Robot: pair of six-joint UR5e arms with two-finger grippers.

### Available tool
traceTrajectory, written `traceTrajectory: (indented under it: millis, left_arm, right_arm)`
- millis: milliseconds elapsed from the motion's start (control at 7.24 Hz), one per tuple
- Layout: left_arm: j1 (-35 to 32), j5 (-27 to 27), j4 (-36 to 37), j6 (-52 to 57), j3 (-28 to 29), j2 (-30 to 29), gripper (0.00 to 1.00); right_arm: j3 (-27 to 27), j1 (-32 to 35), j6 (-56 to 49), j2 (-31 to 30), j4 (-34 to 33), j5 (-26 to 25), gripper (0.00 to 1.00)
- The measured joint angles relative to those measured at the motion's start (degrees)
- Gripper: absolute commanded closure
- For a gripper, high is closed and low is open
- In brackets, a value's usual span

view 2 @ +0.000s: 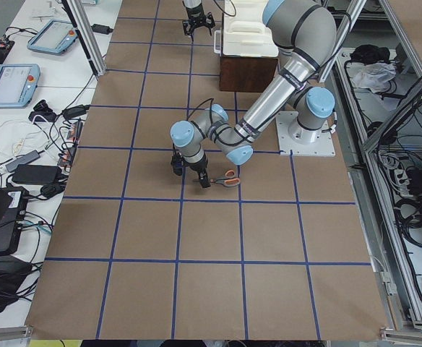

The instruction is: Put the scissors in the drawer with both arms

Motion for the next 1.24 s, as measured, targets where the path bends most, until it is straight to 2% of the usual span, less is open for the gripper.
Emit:
traceTrajectory:
  millis: [276, 829, 967, 1105, 1243]
  left_arm:
    - [1.1, 0.1, 0.3, 0.4, -3.2, 0.7, 0.01]
    - [3.7, -0.6, 0.6, 5.5, -4.5, 1.0, 0.03]
    - [3.8, -0.7, 0.7, 6.1, -4.6, 1.0, 0.12]
    - [3.8, -0.9, 0.9, 6.7, -4.5, 1.0, 0.27]
    - [3.8, -1.0, 1.0, 7.0, -4.4, 1.0, 0.49]
  right_arm:
    - [0.0, 0.0, 1.4, 0.4, 2.7, 0.5, 0.00]
    - [0.0, 0.0, 2.3, 1.3, 4.8, 0.5, 0.00]
    - [0.0, 0.0, 2.3, 1.7, 4.7, 0.5, 0.00]
    - [0.0, 0.0, 2.3, 2.0, 4.7, 0.6, 0.00]
    - [0.0, 0.0, 2.5, 2.2, 4.8, 0.6, 0.00]
